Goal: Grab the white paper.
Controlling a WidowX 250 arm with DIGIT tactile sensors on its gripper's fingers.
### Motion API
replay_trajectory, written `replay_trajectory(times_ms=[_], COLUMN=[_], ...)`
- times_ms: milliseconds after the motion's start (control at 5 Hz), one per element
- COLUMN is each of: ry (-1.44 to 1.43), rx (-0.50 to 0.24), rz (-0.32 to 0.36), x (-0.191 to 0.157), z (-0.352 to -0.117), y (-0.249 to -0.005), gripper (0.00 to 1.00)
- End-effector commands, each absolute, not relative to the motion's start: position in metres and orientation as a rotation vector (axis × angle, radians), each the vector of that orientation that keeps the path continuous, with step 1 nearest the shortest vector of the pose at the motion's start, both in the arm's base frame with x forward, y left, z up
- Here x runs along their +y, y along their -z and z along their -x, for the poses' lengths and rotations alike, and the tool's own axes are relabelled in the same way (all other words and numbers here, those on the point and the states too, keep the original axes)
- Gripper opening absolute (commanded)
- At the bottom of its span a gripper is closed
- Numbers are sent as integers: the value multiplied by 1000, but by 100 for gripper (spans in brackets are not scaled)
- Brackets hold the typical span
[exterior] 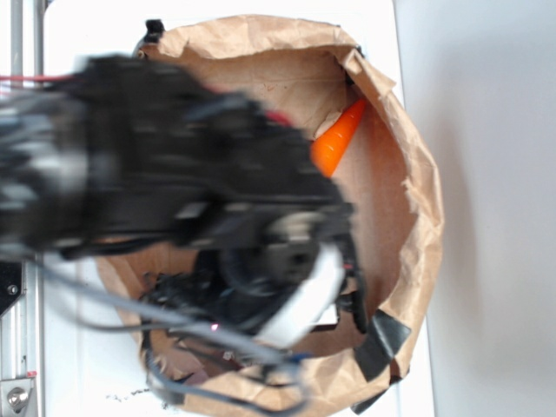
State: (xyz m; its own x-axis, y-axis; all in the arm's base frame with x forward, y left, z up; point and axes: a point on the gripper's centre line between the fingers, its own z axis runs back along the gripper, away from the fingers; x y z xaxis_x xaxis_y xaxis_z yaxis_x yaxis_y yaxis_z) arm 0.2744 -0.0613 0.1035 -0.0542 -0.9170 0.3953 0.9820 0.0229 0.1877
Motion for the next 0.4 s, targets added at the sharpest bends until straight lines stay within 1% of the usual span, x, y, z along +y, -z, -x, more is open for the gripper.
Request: replay_trajectory(times_ms=[0, 200], ry=[1595, 1617], rx=[-576, -490], rz=[79, 101], x=[-80, -84], z=[-281, -284], y=[-109, -100], gripper=[100, 100])
